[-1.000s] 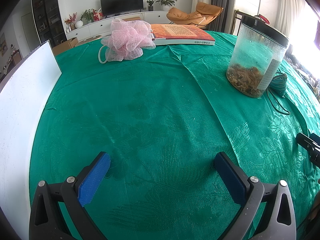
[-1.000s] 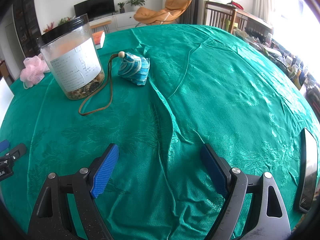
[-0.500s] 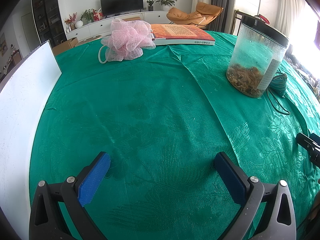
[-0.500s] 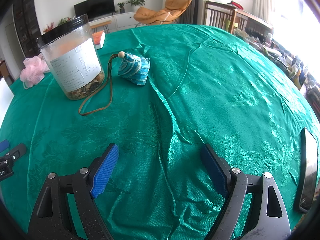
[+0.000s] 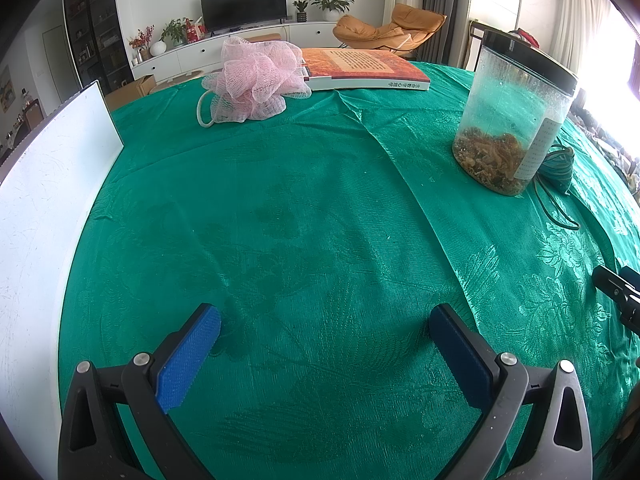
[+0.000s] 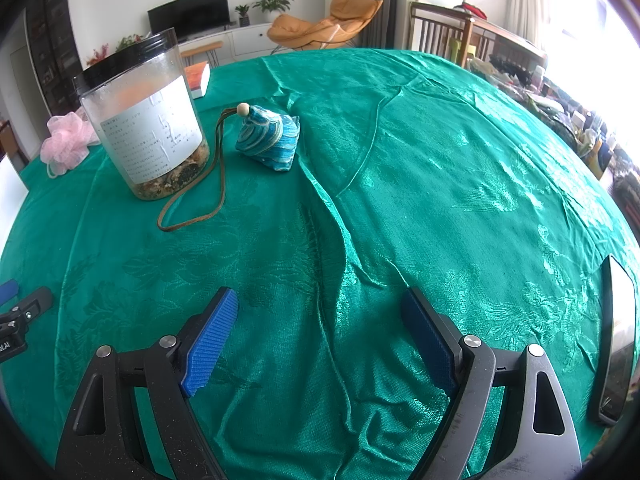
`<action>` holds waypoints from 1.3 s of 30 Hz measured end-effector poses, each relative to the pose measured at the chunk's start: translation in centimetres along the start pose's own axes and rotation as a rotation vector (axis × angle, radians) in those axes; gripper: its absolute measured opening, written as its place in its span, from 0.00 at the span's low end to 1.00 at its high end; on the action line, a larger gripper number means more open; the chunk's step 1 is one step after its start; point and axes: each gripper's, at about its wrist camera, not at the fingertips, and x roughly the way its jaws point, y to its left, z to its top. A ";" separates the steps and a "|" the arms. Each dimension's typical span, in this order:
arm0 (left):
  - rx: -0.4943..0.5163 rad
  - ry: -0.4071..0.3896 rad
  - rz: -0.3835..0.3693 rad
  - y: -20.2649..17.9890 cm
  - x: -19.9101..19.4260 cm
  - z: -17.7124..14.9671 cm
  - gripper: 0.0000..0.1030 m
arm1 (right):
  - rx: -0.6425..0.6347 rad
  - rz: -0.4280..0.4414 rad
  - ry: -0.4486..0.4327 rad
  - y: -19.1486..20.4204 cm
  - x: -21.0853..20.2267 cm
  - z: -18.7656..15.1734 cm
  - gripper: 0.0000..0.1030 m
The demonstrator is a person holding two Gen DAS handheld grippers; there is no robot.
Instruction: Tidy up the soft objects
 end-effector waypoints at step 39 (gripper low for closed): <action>0.065 0.025 0.026 5.9 4.1 18.7 1.00 | 0.002 0.001 0.001 0.0 0.0 0.0 0.84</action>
